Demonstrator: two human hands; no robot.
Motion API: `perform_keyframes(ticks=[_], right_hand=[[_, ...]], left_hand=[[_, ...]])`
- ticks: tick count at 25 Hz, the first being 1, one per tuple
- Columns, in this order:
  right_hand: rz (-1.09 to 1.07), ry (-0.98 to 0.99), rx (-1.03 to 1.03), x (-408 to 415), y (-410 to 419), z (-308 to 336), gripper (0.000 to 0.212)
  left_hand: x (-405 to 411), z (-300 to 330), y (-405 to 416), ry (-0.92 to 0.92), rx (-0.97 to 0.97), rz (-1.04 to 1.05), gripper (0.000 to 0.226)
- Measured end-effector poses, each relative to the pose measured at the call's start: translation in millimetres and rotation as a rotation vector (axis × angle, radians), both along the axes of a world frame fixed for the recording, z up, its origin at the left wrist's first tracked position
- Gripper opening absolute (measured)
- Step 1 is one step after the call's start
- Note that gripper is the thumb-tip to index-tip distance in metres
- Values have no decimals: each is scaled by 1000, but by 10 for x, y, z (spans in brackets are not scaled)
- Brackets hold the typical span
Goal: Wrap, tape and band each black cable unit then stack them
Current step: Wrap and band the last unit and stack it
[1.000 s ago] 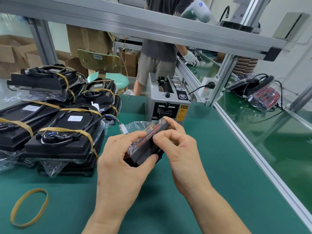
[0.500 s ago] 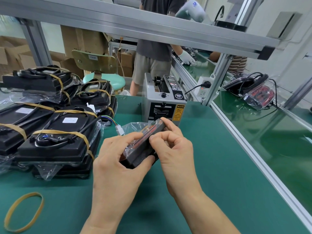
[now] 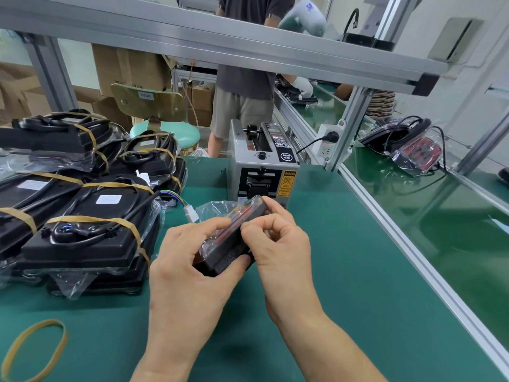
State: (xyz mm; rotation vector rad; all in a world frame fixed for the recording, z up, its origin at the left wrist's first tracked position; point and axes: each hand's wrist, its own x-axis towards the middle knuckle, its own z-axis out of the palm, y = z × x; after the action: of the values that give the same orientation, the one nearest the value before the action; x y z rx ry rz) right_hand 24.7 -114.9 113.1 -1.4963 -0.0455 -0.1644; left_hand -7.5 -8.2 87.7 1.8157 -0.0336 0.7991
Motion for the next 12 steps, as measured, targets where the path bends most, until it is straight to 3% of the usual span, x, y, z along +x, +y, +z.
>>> perform_keyframes(ticks=[5, 12], right_hand=[[40, 111, 246, 46, -86, -2, 24], [204, 43, -7, -53, -58, 34, 45]], left_hand=[[-18, 1, 4, 14, -1, 6, 57], [-26, 51, 58, 28, -101, -8, 57]])
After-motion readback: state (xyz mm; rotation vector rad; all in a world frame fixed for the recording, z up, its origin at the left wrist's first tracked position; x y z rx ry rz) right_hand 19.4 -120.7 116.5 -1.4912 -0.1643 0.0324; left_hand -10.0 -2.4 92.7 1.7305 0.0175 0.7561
